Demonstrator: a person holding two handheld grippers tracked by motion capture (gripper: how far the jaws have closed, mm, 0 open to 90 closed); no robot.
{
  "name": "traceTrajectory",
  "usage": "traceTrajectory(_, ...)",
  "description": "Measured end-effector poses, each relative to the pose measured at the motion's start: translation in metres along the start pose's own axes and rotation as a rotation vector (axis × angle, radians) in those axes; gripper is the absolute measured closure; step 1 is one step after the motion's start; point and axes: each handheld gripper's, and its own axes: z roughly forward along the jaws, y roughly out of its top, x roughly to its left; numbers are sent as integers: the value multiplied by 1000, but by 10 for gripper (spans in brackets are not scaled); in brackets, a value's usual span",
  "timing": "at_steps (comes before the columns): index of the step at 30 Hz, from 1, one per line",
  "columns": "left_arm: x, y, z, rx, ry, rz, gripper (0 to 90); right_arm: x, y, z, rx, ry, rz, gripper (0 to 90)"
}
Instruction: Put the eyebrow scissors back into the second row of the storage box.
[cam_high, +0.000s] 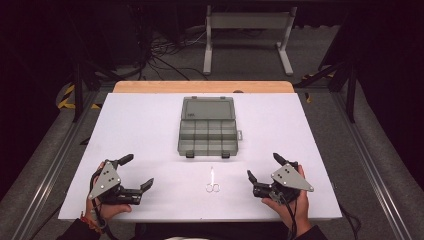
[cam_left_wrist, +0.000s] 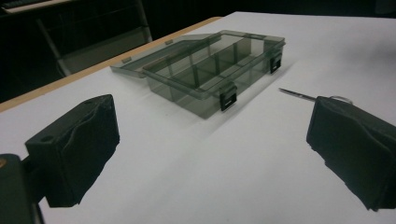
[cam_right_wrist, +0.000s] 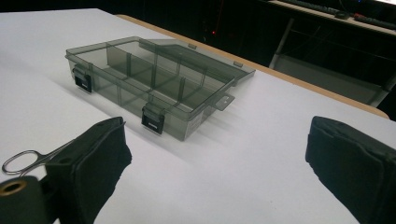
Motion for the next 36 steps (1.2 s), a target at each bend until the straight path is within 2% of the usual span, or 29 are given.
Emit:
traceTrajectory(3,1,-1,-1,3,3,-6,31,-1,0,2,3,4,4,66)
traceTrajectory(7,1,-3,0,18,9,16,34,2,1,3,5,11,-3,67)
traceTrajectory(9,1,-4,0,18,5,11,36,3,1,6,12,21,-4,67)
traceTrajectory(14,4,-4,-2,30,24,13,41,8,-1,14,57,39,8,81)
traceTrajectory(17,3,-4,0,28,15,10,43,12,0,20,84,66,22,83)
traceTrajectory(19,2,-3,0,36,12,14,43,18,3,26,120,92,12,83)
traceTrajectory(21,2,-3,1,36,8,12,40,22,4,28,125,103,8,82)
traceTrajectory(22,1,-3,1,38,5,12,40,27,6,31,126,95,8,80)
traceTrajectory(23,1,-3,1,38,0,13,40,35,9,38,141,117,16,75)
traceTrajectory(28,1,-3,2,40,-3,7,43,53,10,55,194,148,18,80)
traceTrajectory(32,1,-3,2,45,-4,7,46,61,12,67,231,178,50,84)
traceTrajectory(35,0,-2,3,43,-9,11,47,70,13,80,283,198,64,102)
traceTrajectory(36,0,-2,3,42,-11,9,47,76,13,86,317,200,59,111)
